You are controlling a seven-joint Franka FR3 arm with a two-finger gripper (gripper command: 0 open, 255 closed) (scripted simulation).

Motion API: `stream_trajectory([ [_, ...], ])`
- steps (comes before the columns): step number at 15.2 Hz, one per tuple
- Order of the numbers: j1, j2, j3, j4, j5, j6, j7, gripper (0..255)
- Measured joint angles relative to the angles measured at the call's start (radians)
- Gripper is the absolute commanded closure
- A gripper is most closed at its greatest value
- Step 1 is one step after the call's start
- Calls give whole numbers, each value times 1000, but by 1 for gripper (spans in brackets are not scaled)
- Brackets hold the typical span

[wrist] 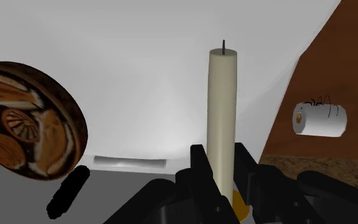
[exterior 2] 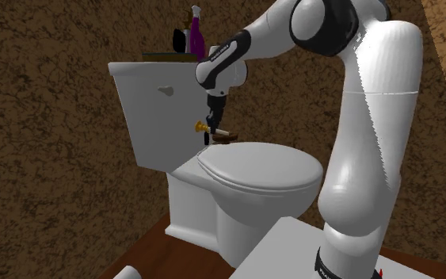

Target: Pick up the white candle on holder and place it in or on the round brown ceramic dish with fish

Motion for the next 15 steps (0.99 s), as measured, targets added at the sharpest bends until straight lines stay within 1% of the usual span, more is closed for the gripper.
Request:
stream_trajectory([
  [7,-89,206,-39,268,98,-71,-160,255],
  [11,-161,342,-47,474,153,-148,-240,255],
  [13,-209,448,-44,621,186,-194,-276,255],
  [15,-224,479,-42,660,194,-204,-286,255],
])
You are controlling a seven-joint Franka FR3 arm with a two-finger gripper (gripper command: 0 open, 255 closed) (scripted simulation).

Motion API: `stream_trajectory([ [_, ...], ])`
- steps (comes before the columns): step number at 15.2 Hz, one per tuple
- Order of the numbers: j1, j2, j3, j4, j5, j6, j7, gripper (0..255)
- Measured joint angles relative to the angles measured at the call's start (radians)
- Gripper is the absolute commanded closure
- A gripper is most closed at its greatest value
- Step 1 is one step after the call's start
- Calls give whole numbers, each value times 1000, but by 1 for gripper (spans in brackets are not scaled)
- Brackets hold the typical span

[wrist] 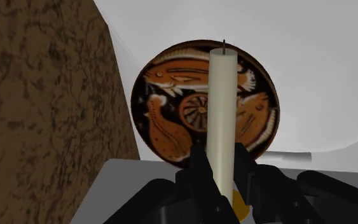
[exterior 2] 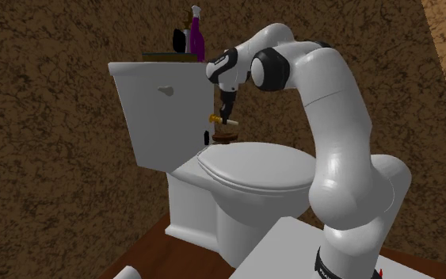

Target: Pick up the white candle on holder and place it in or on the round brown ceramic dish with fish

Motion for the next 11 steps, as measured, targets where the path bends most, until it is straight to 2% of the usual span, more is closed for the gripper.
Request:
stream_trajectory([
  [11,-2,40,10,-80,17,119,-18,255],
])
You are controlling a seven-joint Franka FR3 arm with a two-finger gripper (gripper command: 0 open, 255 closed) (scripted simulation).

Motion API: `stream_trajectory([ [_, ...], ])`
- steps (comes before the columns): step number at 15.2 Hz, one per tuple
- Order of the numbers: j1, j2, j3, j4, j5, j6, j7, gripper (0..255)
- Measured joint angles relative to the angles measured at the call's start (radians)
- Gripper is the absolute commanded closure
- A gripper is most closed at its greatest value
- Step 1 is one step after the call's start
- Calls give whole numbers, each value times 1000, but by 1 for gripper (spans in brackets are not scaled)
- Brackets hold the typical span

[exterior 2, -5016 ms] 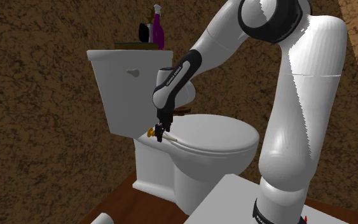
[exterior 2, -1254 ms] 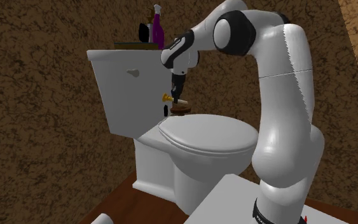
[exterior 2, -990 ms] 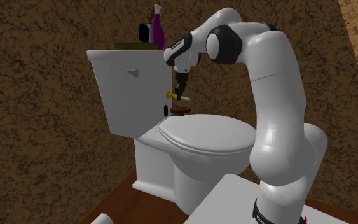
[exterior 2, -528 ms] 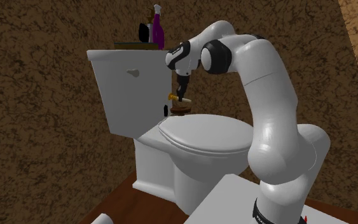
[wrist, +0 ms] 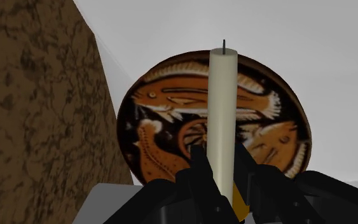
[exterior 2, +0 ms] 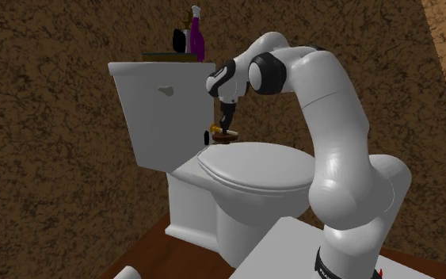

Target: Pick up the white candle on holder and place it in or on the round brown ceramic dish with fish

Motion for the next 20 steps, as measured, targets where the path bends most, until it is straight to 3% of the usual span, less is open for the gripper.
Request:
stream_trajectory([
  [8,1,4,3,-13,4,28,-3,255],
  [9,2,3,3,-15,4,29,-3,0],
  [15,1,6,2,-23,4,29,-4,0],
  [20,8,-55,-9,-10,-14,-43,6,0],
])
